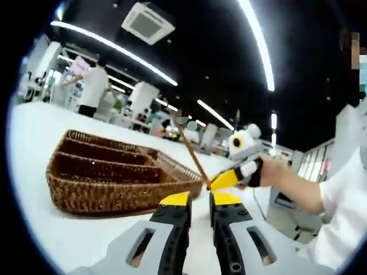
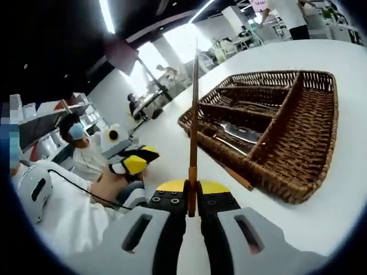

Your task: Arrange the knives, forks, and spoons in their matching storage slots by inserting each utensil handle-first until every utensil is classified and aligned in the correct compartment

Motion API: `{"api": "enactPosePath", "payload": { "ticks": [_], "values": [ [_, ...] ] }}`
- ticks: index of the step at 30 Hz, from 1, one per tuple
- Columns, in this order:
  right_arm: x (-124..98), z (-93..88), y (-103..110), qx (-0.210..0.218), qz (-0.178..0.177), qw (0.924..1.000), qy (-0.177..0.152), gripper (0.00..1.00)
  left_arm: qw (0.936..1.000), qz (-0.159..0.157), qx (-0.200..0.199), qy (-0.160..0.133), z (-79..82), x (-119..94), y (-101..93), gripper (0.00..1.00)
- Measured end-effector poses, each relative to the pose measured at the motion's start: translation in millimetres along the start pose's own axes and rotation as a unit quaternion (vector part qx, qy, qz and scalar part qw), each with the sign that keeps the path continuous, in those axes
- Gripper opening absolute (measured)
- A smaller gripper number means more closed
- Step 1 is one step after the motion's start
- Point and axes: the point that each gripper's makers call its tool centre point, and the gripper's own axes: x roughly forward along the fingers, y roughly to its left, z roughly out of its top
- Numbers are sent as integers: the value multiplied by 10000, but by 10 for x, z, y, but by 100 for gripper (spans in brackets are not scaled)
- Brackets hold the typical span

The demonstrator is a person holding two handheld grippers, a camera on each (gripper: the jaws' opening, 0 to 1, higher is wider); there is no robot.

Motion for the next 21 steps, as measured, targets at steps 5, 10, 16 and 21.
{"api": "enactPosePath", "payload": {
  "ticks": [5, 10, 16, 21],
  "values": [
    [-99, 141, -113, 218, -276, 9988, 327, 6, 9970, 288, 642, 330, -106, -30, 52, 16],
    [-151, 258, -216, 255, -554, 9967, 532, 6, 9949, 396, 846, 391, -122, -77, 83, 19],
    [-148, 252, -404, 436, -968, 9897, 955, 5, 9895, 573, 1227, 499, -118, -149, 133, 22],
    [-162, 284, -504, 509, -1267, 9830, 1228, 5, 9866, 646, 1395, 551, -114, -177, 164, 22]
  ]
}}
